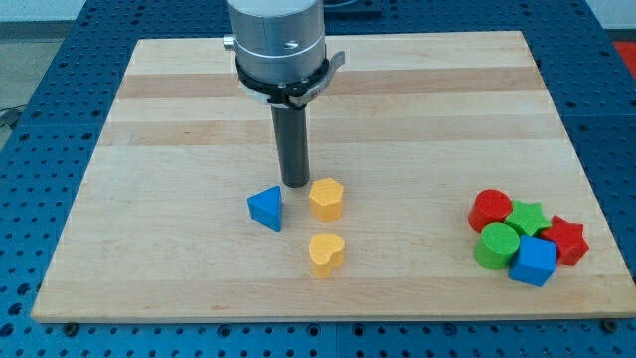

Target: Point your arm at the top left of the triangle

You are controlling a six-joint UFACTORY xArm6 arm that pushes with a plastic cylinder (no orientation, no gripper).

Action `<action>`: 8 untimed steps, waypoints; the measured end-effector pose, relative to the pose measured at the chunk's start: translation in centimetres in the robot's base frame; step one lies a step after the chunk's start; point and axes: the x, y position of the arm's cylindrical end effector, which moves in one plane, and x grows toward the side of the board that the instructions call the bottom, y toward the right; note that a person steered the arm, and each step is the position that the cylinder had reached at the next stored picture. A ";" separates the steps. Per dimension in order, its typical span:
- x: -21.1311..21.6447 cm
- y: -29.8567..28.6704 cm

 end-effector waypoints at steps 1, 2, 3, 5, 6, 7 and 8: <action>-1.7 -1.0; -1.8 -3.3; -1.4 -5.3; 0.0 -7.4; 0.2 -7.4; 1.5 -7.4; 1.6 -7.4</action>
